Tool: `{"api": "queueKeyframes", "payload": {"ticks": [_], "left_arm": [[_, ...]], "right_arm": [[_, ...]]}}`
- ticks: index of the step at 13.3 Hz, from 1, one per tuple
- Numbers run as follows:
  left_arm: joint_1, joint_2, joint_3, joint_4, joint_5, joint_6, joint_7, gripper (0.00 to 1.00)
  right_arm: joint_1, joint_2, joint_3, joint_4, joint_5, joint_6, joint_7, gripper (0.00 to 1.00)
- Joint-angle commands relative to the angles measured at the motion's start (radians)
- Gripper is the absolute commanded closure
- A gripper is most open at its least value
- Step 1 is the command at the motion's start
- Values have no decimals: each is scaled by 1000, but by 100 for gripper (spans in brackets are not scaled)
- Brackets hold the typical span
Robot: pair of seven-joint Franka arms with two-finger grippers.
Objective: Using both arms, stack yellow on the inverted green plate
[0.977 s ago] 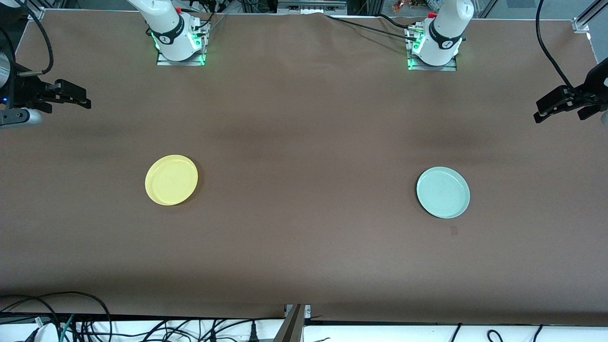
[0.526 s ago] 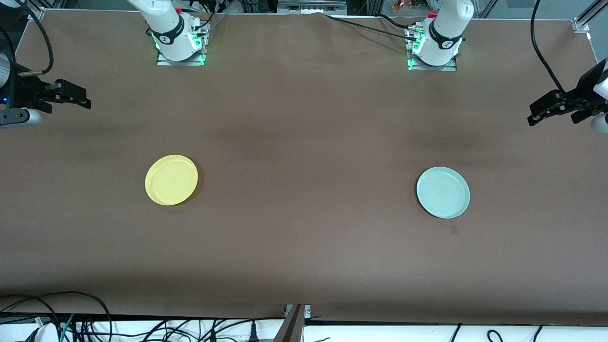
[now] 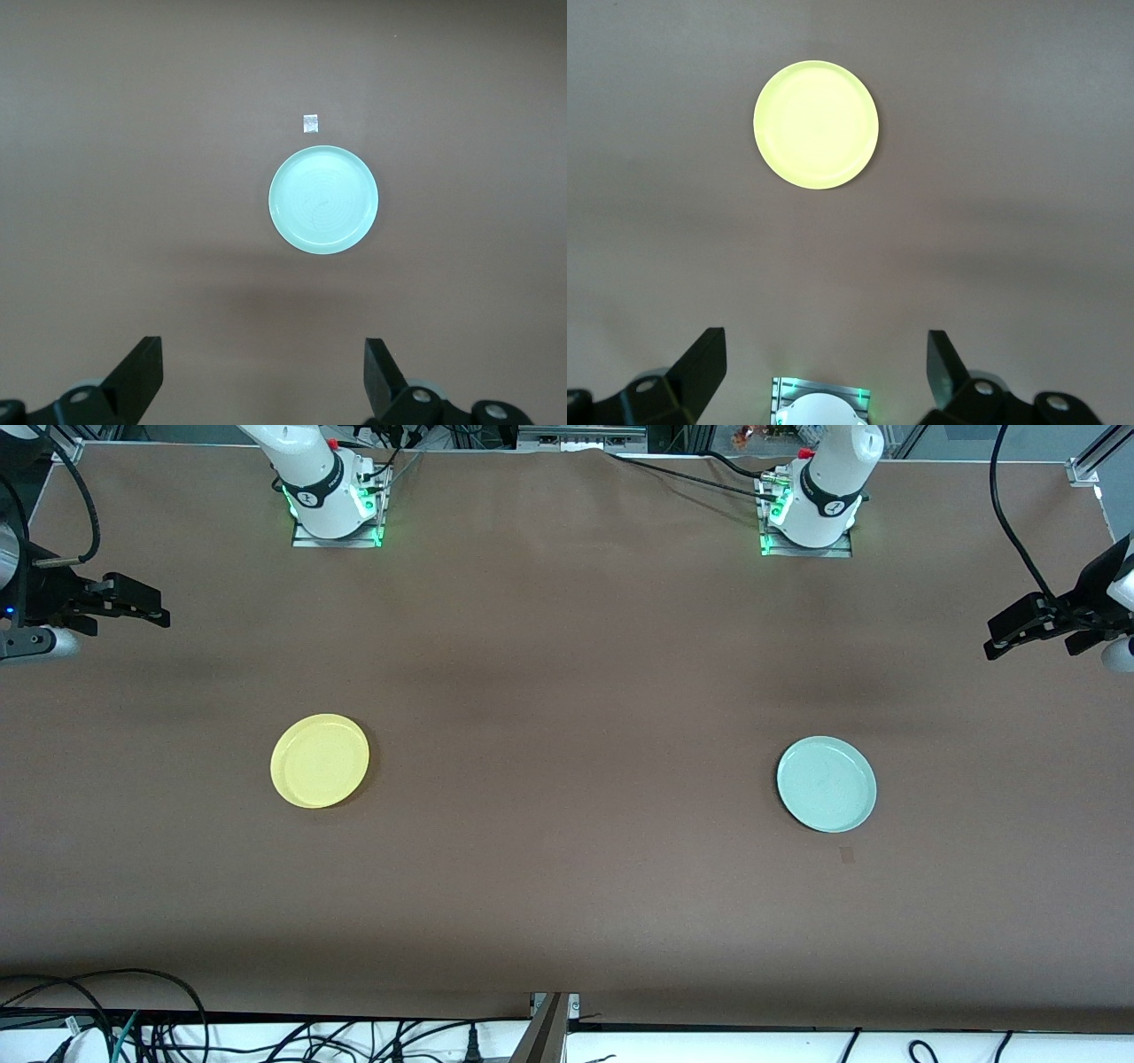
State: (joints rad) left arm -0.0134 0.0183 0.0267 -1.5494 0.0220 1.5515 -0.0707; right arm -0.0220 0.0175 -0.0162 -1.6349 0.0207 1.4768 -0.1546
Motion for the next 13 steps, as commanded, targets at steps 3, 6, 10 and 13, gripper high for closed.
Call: {"api": "queueKeyframes", "payload": {"ticks": [3, 6, 10, 13], "left_arm": [[9, -15, 1, -34, -13, -7, -7, 0], [10, -17, 2, -57, -14, -5, -23, 0], [10, -14, 2, -86, -14, 16, -34, 0], [10, -14, 2, -159, -14, 96, -34, 0]], "right_arm": [[2, 2, -2, 13, -12, -16, -10, 0], [2, 2, -2, 13, -12, -16, -10, 0], [2, 2, -2, 13, -12, -16, -10, 0], [2, 2, -2, 13, -12, -16, -10, 0]]}}
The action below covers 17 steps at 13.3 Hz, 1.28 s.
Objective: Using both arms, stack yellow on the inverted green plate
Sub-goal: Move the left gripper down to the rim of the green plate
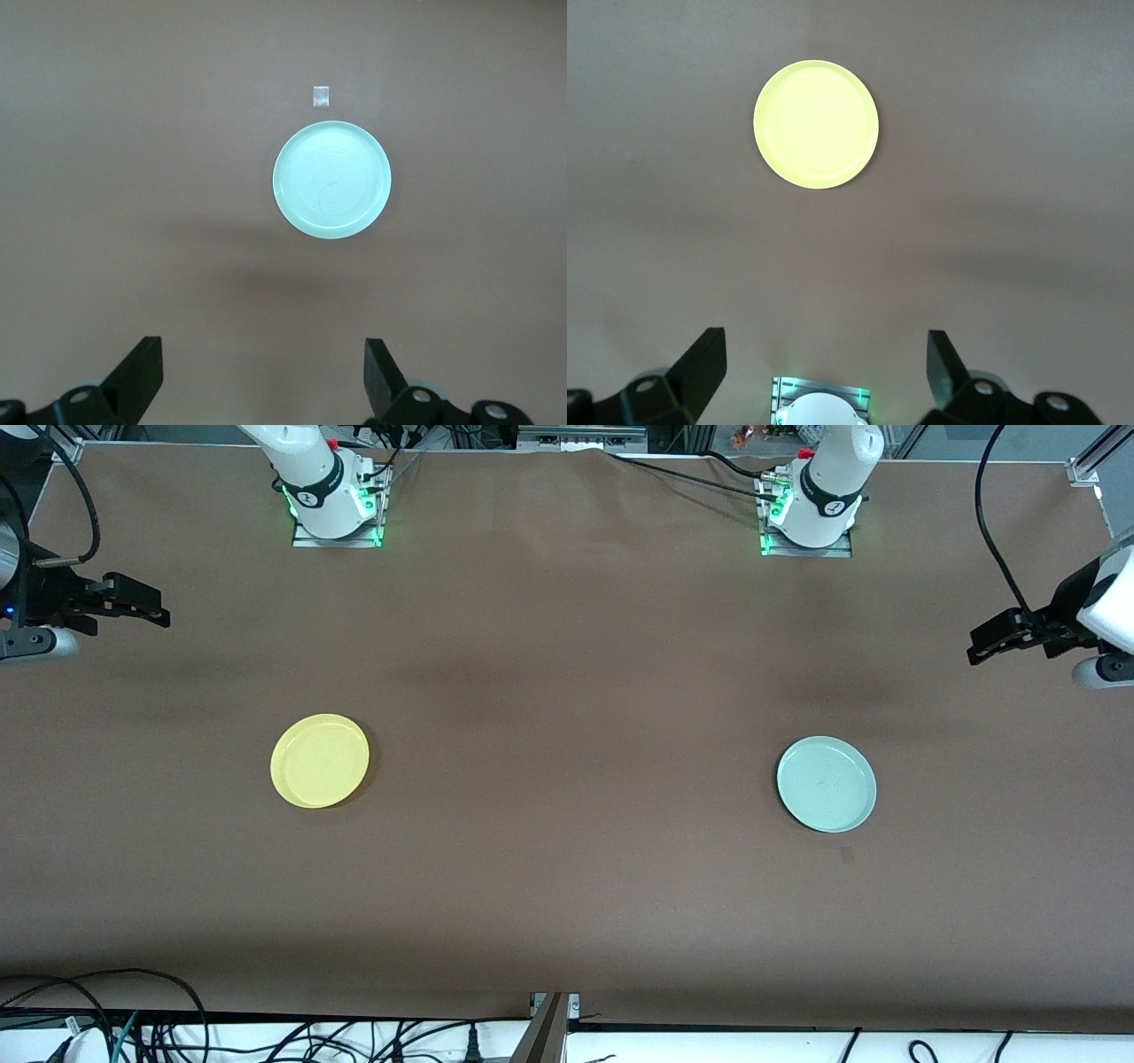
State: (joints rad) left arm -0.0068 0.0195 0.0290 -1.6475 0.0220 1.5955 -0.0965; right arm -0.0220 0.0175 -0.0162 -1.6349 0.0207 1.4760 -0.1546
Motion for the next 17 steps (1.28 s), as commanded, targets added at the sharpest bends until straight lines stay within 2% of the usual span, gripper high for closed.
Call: {"api": "queueKeyframes", "payload": {"ticks": [1, 7, 15, 17], "left_arm": [[4, -15, 0, -86, -14, 78, -8, 0], [25, 26, 0, -261, -31, 315, -6, 0], [47, 308, 2, -268, -30, 543, -6, 0], [60, 379, 0, -268, -34, 566, -6, 0]], "right_arm": [[0, 2, -2, 12, -12, -16, -11, 0], [0, 2, -2, 13, -12, -17, -10, 0], [0, 2, -2, 13, -12, -19, -10, 0], [0, 2, -2, 13, -12, -19, -10, 0]]}}
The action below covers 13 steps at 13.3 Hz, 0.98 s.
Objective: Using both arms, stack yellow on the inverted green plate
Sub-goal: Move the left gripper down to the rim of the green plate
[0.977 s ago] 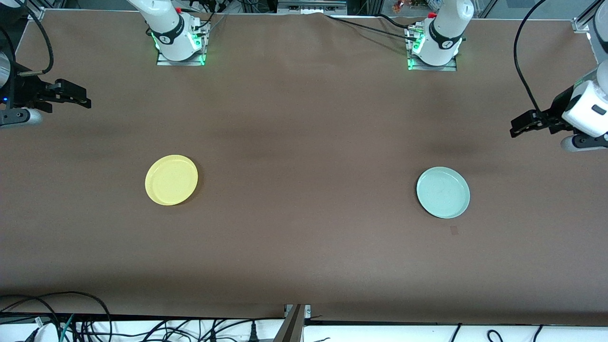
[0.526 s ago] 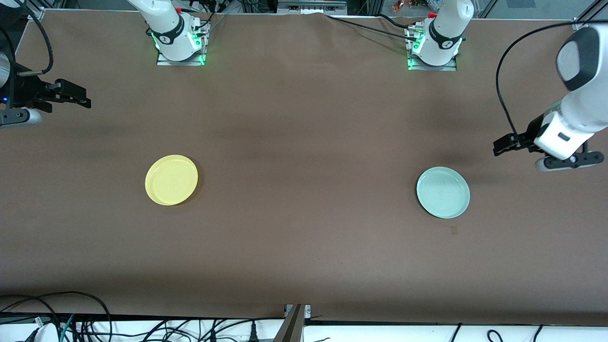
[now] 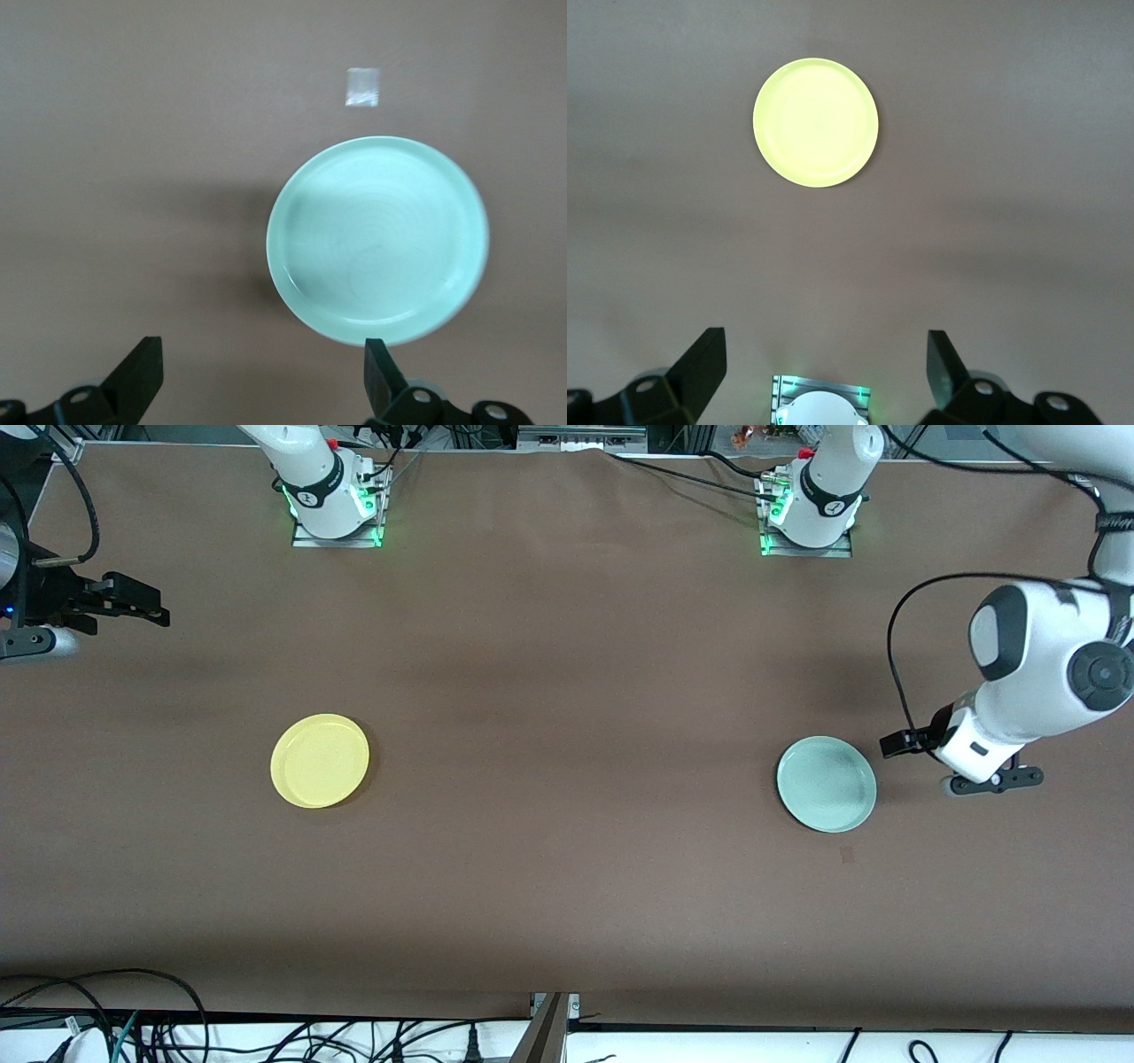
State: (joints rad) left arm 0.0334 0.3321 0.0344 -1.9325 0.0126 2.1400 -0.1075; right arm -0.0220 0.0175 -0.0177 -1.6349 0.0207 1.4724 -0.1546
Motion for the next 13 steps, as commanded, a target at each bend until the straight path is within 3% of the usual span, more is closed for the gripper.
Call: {"api": "queueKeyframes", "payload": {"ticks": [1, 9, 12, 13], "left_arm": [[22, 85, -4, 17, -26, 21, 5, 0], [34, 246, -5, 4, -26, 152, 5, 0], [34, 260, -7, 4, -28, 162, 5, 0], [34, 260, -5, 4, -28, 159, 15, 10]], "right_arm": [[1, 2, -1, 12, -12, -15, -10, 0], [-1, 2, -2, 12, -12, -20, -11, 0], [-1, 2, -2, 12, -12, -21, -11, 0], [-1, 2, -2, 12, -12, -20, -11, 0]]}}
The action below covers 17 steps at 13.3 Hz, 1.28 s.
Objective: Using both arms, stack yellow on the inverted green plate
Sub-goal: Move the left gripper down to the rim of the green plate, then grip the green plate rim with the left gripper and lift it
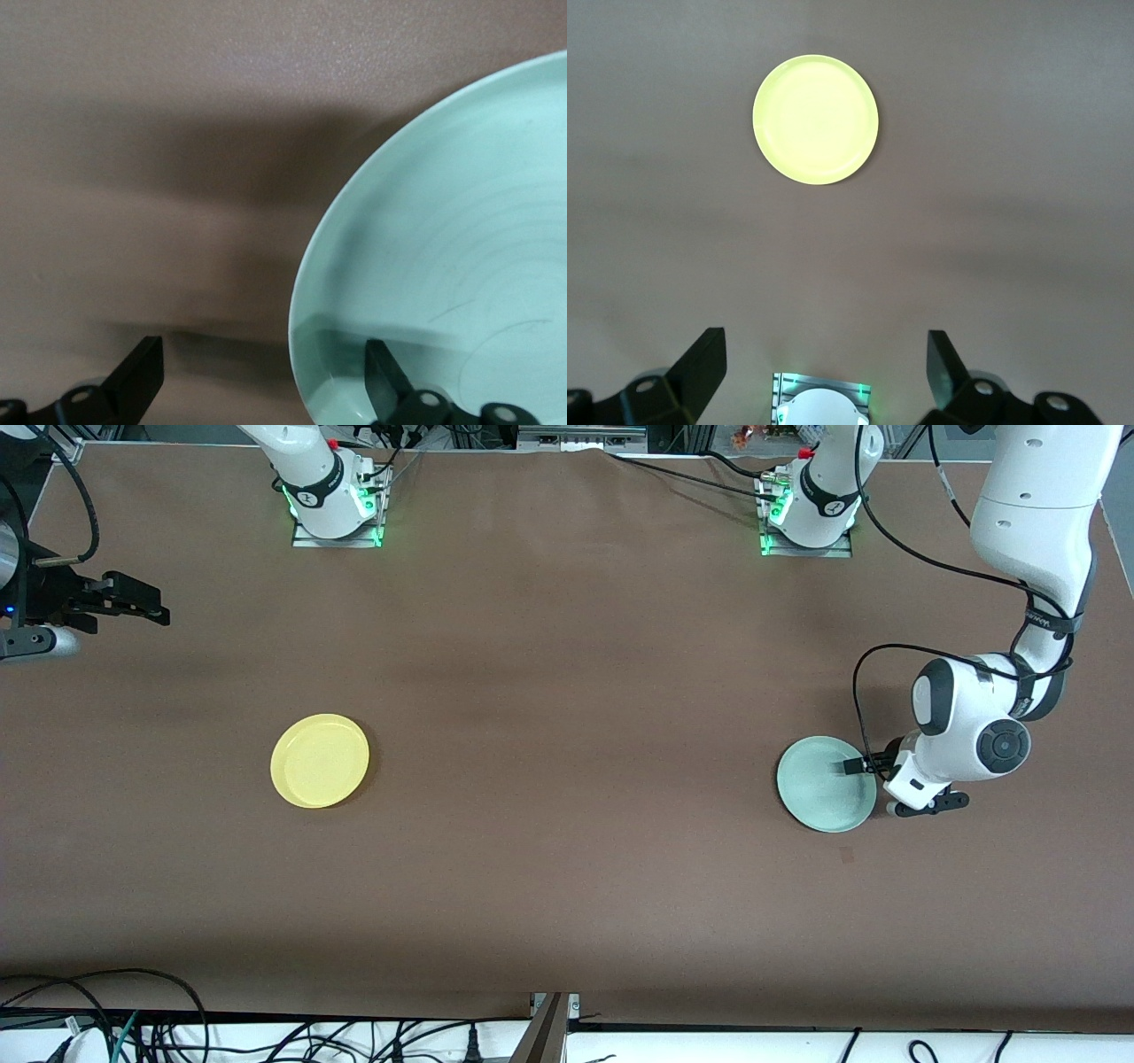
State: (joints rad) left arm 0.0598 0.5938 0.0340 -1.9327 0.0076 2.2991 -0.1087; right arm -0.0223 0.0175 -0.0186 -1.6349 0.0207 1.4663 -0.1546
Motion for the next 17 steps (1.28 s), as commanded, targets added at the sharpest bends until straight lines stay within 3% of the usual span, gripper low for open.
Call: {"api": "queueKeyframes", "payload": {"ticks": [1, 3, 4, 10, 11, 15, 17], "left_arm": [[6, -2, -5, 6, -23, -4, 17, 38], [6, -2, -5, 6, -23, -24, 9, 93], [2, -2, -5, 6, -23, -38, 6, 100], [-9, -6, -5, 56, -11, -85, 12, 100], [-9, -11, -5, 95, -8, -142, 14, 100], [-46, -11, -5, 393, -4, -520, 9, 100], [-72, -14, -5, 501, 38, -605, 9, 100]], "right_arm": [[-1, 2, -1, 12, -12, -15, -10, 0], [-1, 2, -1, 12, -12, -14, -10, 0], [1, 2, -1, 12, -12, -14, -10, 0], [-1, 2, -1, 12, -12, -14, -11, 0], [-1, 2, -1, 12, -12, -14, -11, 0], [-1, 2, -1, 12, -12, -15, -11, 0], [-1, 2, -1, 12, -11, -15, -10, 0]]}}
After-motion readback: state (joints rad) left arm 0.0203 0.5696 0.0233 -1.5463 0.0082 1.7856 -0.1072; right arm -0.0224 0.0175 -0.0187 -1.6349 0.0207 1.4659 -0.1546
